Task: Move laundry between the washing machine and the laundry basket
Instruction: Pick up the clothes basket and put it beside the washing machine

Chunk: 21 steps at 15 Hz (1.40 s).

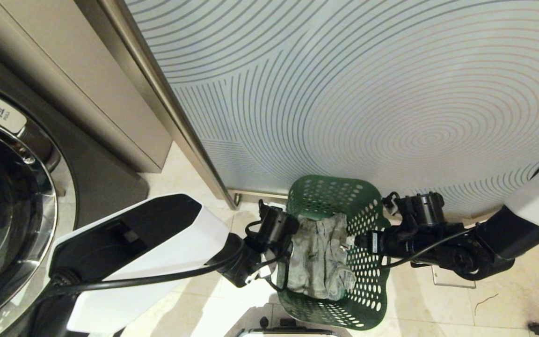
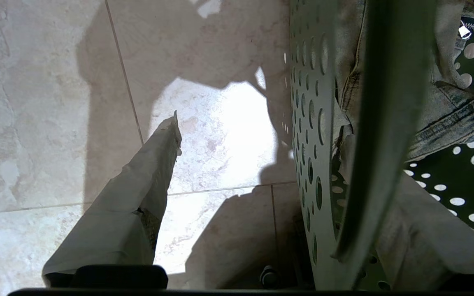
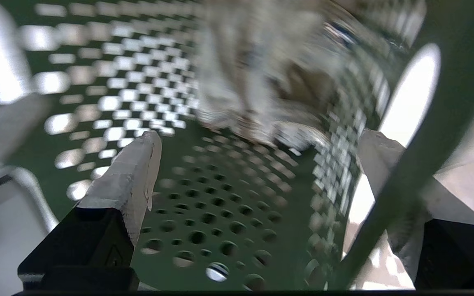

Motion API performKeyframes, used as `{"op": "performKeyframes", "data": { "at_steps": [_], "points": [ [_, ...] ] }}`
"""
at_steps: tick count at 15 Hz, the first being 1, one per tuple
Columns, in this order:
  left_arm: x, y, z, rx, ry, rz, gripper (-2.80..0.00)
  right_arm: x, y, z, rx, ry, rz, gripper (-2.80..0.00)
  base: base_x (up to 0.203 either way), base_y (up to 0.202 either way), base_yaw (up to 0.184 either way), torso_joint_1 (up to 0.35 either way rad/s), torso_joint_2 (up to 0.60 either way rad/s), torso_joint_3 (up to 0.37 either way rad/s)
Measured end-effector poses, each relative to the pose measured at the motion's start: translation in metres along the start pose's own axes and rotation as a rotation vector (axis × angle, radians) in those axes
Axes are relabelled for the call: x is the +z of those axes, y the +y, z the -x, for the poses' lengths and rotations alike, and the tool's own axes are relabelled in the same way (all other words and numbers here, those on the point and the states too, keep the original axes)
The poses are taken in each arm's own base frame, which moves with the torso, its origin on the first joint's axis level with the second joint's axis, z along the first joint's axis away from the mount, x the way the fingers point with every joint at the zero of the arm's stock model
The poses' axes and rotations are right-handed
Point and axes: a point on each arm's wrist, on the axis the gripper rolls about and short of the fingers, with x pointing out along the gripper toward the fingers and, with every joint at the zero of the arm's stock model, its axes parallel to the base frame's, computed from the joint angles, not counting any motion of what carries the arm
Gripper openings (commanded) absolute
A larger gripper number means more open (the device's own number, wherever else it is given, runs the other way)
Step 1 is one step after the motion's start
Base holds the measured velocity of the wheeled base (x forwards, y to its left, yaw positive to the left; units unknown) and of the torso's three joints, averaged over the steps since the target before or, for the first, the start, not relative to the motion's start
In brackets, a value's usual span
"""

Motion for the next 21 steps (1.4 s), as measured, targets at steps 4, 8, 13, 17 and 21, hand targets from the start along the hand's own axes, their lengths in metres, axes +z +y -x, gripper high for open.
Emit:
{"op": "performKeyframes", "data": {
  "at_steps": [4,8,13,17,21],
  "points": [
    [0.000,-0.001,0.000,-0.023,0.006,-0.006,0.00,-0.003,-0.004,-0.006,0.080,-0.036,0.050,0.00,0.000,0.000,0.000,0.000,0.00,0.000],
    [0.003,-0.001,0.007,-0.152,0.068,-0.014,0.00,-0.020,-0.013,-0.008,0.087,-0.051,0.060,0.00,0.000,0.000,0.000,0.000,0.00,0.000],
    [0.015,-0.003,0.021,-0.389,0.155,0.092,0.00,-0.025,-0.020,-0.008,0.064,-0.035,0.044,0.00,0.000,0.000,0.000,0.000,0.00,0.000],
    [0.011,-0.006,0.019,-0.446,0.193,0.131,0.00,-0.028,-0.023,-0.010,0.054,-0.023,0.038,0.00,0.000,0.000,0.000,0.000,0.00,0.000],
    [0.005,-0.012,0.017,-0.455,0.236,0.222,0.00,-0.032,-0.029,-0.012,0.042,-0.009,0.027,0.00,0.000,0.000,0.000,0.000,0.00,0.000]
  ]
}}
